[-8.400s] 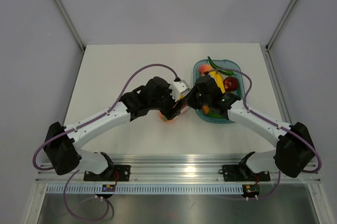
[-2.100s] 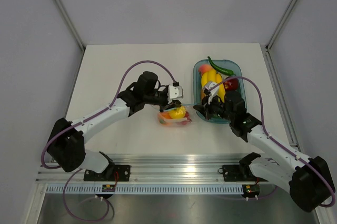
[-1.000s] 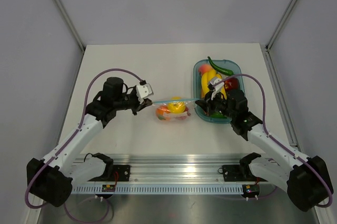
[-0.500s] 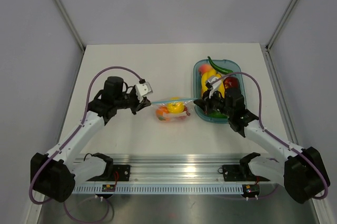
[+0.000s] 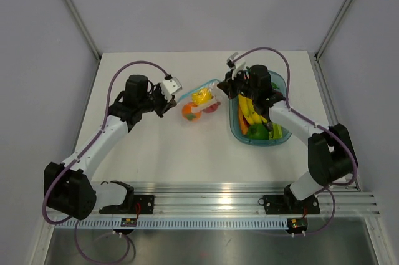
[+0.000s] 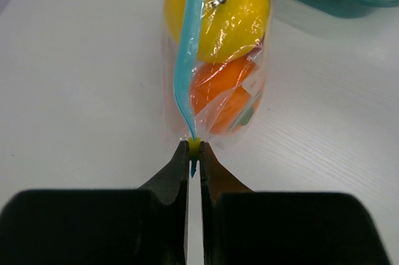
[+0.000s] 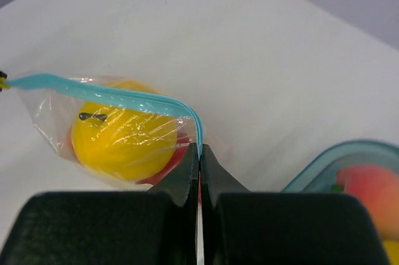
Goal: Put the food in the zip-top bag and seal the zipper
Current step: Place the zipper food storage bag at the center of the board, then reset both arms
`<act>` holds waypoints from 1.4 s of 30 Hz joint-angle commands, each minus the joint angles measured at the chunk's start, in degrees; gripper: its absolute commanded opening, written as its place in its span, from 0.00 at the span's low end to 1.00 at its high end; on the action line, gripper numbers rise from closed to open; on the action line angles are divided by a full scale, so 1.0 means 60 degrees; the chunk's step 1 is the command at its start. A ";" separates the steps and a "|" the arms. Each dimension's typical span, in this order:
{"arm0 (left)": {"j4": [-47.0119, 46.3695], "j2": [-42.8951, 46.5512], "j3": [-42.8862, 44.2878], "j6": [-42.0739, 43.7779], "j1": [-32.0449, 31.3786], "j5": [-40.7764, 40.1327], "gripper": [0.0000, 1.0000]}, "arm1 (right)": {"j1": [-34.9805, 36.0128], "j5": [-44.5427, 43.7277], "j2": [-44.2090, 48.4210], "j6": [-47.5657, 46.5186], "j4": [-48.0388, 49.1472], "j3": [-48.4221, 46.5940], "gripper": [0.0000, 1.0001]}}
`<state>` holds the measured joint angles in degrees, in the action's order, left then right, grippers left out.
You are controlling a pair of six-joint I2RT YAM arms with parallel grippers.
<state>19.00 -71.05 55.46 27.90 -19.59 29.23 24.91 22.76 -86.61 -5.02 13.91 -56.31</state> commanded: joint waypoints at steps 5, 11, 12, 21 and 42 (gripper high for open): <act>-0.1496 0.0281 0.0748 -0.0035 0.0175 -0.0157 0.00 | 0.0038 0.0994 -0.1225 -0.0015 0.0741 -0.1764 0.12; -0.2404 0.1103 -0.0628 -0.1075 0.0189 -0.0534 0.52 | 0.0097 0.1026 -0.0552 0.1067 0.1958 0.0331 0.52; -0.2478 0.1307 -0.0688 -0.1366 0.0190 -0.0652 0.53 | 0.0097 0.0967 -0.0217 0.1099 0.1930 0.0536 0.66; -0.2319 0.2070 -0.0177 -0.3167 0.0175 -0.1196 0.64 | 0.0097 -0.1492 0.2054 0.1391 -0.1829 0.0100 0.78; -0.0443 0.3769 -0.1025 -0.6129 0.0175 -0.2938 0.99 | 0.0082 -0.9419 0.4795 0.5494 -0.8881 -0.0385 0.99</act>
<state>16.32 -50.46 50.24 -5.82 -18.68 15.46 25.19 -26.55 -59.79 23.38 -33.01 -56.77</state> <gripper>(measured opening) 0.988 0.993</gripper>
